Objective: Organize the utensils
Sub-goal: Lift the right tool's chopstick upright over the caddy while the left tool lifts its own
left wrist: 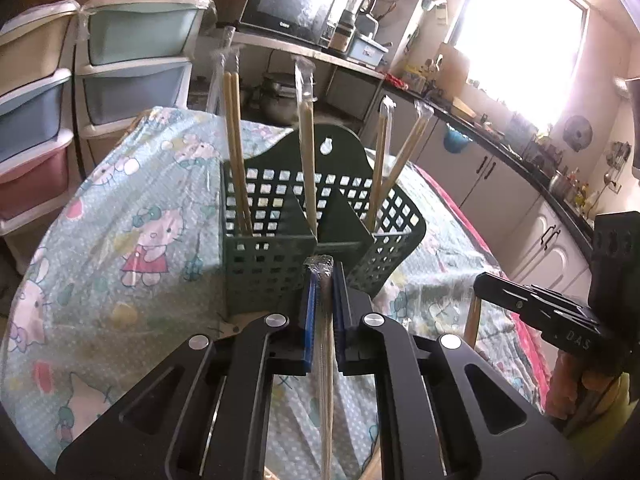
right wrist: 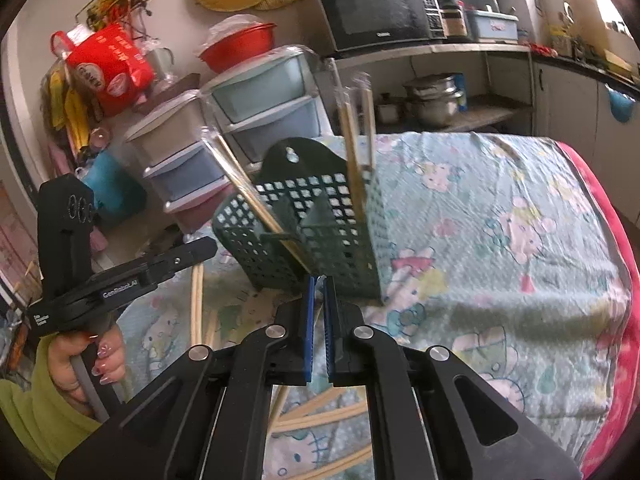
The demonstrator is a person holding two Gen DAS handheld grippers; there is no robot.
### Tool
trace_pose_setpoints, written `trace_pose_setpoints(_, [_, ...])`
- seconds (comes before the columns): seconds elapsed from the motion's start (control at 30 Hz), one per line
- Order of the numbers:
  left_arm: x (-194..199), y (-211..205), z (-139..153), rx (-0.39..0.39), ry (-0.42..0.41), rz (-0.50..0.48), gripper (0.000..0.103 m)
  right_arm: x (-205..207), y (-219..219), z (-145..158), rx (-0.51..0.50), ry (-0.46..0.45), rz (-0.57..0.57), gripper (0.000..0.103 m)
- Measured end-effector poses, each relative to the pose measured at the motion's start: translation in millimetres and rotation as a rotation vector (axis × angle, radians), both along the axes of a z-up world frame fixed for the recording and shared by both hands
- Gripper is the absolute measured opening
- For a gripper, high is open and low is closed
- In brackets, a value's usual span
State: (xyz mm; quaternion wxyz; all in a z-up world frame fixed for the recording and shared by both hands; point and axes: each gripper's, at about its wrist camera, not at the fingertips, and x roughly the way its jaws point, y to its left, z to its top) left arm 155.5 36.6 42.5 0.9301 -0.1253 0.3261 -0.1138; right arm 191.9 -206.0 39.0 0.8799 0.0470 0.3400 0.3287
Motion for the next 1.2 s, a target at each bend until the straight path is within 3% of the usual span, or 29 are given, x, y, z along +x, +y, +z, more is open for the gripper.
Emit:
trace_pose_setpoints(0.6, [-6.2,10.1,32.6,-0.009,-0.092,0.021,0.004,-9.2,31.4,35.6,0.016,-0.095,0.087,0.004])
trace_pose_setpoints(1.2, [-7.6,12.4,64.2,-0.007,-0.18,0.021,0.004,-12.7,40.0,72.9,0.046,-0.199,0.098,0.004])
